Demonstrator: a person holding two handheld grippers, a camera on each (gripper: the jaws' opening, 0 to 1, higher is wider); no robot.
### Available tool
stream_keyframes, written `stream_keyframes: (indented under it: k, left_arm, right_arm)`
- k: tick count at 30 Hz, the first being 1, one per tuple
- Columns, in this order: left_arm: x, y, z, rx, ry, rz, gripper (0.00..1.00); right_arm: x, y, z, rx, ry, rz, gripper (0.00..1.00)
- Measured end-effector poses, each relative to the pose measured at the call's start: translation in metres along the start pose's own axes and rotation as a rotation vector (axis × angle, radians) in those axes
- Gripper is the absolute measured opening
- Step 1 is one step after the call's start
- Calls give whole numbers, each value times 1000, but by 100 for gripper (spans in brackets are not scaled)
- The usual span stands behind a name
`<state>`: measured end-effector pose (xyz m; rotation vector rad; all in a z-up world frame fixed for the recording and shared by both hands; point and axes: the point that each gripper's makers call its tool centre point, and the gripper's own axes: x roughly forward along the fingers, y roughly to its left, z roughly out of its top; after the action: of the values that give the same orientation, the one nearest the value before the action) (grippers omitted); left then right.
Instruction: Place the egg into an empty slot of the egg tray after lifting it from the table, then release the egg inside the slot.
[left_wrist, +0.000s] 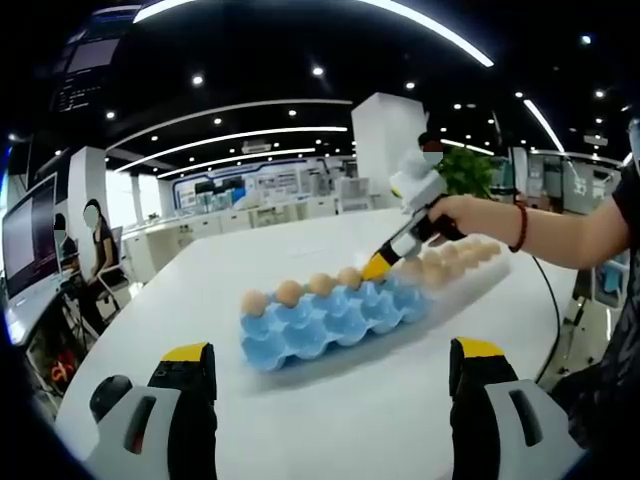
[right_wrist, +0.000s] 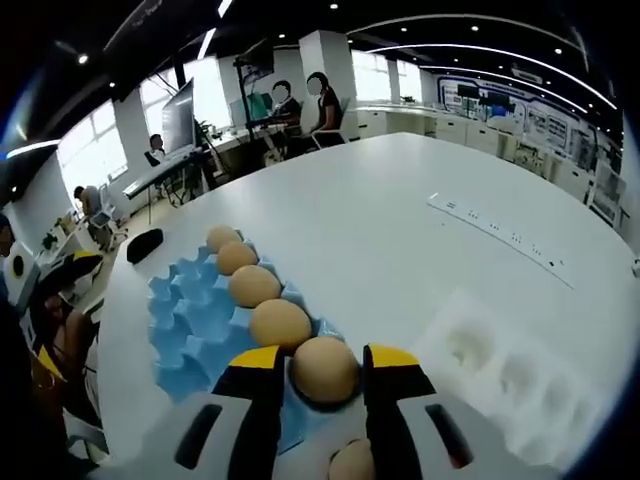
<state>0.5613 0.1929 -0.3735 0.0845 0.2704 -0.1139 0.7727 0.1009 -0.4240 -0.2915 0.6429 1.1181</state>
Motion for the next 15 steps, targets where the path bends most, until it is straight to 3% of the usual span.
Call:
stream_keyframes:
  k: [5,8,15]
  left_arm:
    - [0,-2,1,-2,-4,-4,100]
    - [0,-3,3,-7,-13,-4,100]
    - [1,-6,5,-5,-15,-8,100]
  right_arm:
    - [-4,-1,2,13,-42,-5,37]
    - [-6,-7,13,37,-112,-20,43]
    - [-16,-7,17,11,-166,-52,56]
